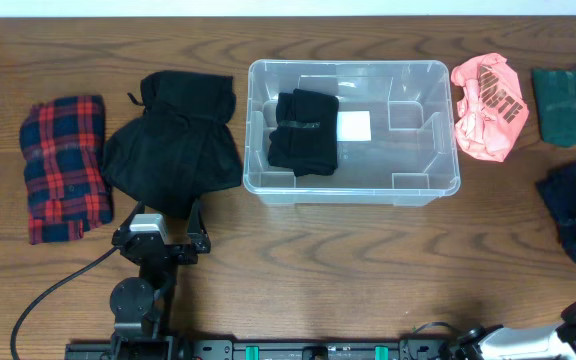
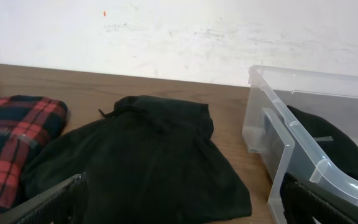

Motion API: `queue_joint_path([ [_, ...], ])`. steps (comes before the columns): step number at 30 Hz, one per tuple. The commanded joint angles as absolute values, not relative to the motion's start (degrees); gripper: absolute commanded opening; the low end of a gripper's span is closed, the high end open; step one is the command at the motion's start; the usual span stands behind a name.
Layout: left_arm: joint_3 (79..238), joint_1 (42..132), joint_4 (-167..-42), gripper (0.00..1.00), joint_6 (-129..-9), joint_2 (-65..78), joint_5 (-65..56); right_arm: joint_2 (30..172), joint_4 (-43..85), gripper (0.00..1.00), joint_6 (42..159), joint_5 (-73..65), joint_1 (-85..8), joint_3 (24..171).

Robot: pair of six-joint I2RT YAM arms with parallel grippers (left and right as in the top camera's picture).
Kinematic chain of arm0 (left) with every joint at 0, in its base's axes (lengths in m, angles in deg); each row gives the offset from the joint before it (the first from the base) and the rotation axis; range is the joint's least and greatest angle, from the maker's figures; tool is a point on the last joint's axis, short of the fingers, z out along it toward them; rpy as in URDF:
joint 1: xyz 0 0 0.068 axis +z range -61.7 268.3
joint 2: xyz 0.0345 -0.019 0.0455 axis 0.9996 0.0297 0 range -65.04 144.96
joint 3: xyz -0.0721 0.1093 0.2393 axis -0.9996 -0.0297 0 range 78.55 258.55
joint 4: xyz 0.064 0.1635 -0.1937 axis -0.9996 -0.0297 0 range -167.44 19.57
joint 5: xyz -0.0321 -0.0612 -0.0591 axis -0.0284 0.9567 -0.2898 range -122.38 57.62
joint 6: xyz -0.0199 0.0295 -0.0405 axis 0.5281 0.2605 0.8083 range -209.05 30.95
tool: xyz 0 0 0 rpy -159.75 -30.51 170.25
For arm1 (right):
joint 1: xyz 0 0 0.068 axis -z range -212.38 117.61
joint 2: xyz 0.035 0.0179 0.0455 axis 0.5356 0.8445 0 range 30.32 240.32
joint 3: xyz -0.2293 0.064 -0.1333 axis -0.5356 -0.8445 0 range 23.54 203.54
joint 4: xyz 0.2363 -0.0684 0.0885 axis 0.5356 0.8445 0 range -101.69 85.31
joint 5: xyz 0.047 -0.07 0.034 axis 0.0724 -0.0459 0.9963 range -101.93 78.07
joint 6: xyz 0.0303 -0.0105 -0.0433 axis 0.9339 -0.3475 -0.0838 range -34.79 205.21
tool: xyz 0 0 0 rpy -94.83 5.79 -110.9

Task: Pack container
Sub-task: 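Carry the dark garment over the bin with the right gripper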

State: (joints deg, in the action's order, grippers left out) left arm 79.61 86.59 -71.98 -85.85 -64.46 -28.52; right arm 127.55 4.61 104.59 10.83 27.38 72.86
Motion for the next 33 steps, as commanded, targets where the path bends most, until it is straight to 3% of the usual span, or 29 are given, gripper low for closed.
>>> queue_joint_path([
  [1, 78.8, 86.3, -74.1, 0.98, -86.0, -64.8, -28.1, 121.1, 4.4, 0.01, 102.9, 20.7, 27.4, 73.3],
  [8, 78.8, 86.3, -74.1, 0.98, -85.9, -64.8, -28.1, 107.4, 4.5, 0.01, 105.0, 30.9, 21.4, 74.6],
  [14, 78.8, 86.3, -74.1, 0.98, -86.0, -64.8, -28.1, 95.0, 4.3, 0.01, 110.1, 32.1, 6.1, 77.7],
  [23, 78.8, 86.3, -74.1, 0.98, -85.9, -64.8, -28.1, 91.6, 5.2, 0.01, 113.5, 17.3, -21.9, 80.6],
  [33, 78.8, 86.3, -74.1, 0.98, -85.9, -64.8, -28.1, 100.9, 4.6, 0.01, 114.0, 1.5, -46.9, 80.9],
])
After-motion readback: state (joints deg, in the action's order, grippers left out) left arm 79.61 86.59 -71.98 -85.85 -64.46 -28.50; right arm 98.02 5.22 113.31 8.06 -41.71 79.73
